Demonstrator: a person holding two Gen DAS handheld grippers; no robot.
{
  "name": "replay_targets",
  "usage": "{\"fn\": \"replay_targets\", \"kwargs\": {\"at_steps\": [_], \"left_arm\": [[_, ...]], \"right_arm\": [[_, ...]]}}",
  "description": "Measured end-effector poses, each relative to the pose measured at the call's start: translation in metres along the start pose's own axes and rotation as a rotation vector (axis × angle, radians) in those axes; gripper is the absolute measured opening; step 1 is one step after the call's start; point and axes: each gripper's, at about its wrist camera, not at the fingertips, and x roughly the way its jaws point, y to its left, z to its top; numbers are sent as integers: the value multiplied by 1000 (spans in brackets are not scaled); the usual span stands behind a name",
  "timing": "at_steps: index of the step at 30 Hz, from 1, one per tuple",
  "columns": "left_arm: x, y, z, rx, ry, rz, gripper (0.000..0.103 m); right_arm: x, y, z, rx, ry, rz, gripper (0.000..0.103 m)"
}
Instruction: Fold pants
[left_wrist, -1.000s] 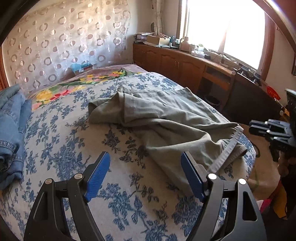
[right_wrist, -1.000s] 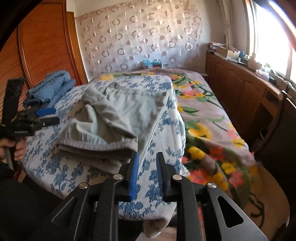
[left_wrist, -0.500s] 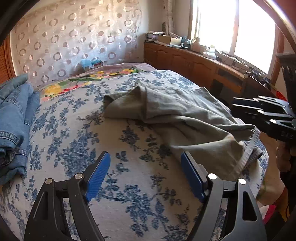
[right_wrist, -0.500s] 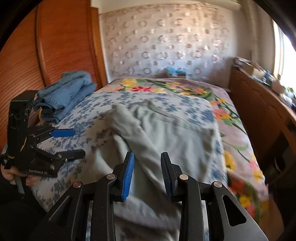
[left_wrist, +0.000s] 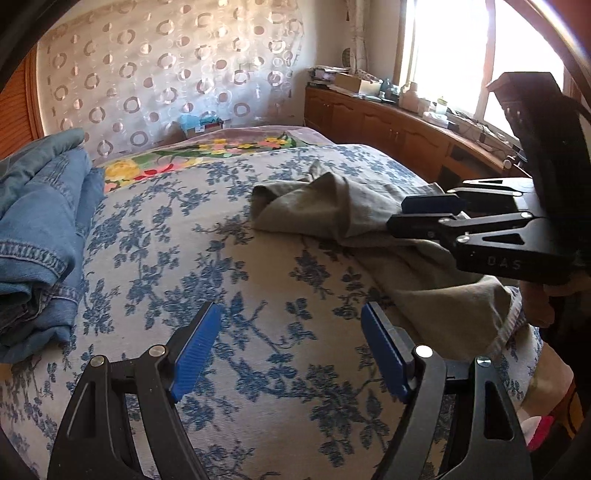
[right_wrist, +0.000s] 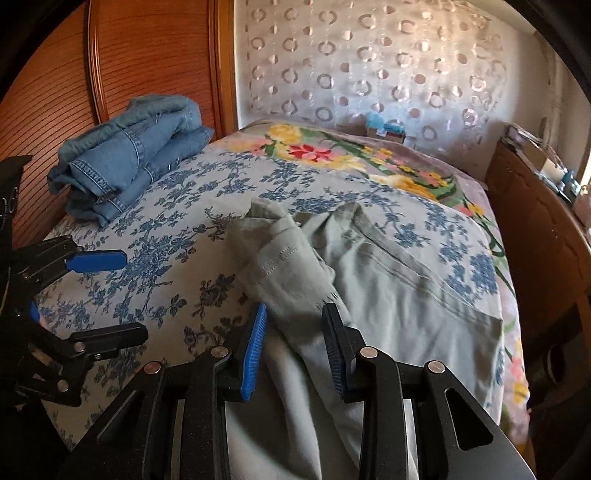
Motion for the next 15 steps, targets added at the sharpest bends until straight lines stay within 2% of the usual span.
{"fn": "replay_targets", "kwargs": {"at_steps": [6,10,11,12,13,15], "left_arm": [[-2,4,0,-9,-7,1,80],[-2,3,1,-4,-7,0,80],[-2,2,1,-3,-5,1,80],[-1,2,0,-2,-5,0,80],[-2,2,0,-2,-5,0,80],[-1,1,1,1,-3,1,80]], "right_arm": [[26,5,13,-26,58,0,36],[33,4,16,-31,66,4,36],[33,2,17,-24,61,15,32],[31,1,18,-19,54,26,10],[29,-1,19,-16,46,31,6],[22,-7,19,0,22,17,6]]}}
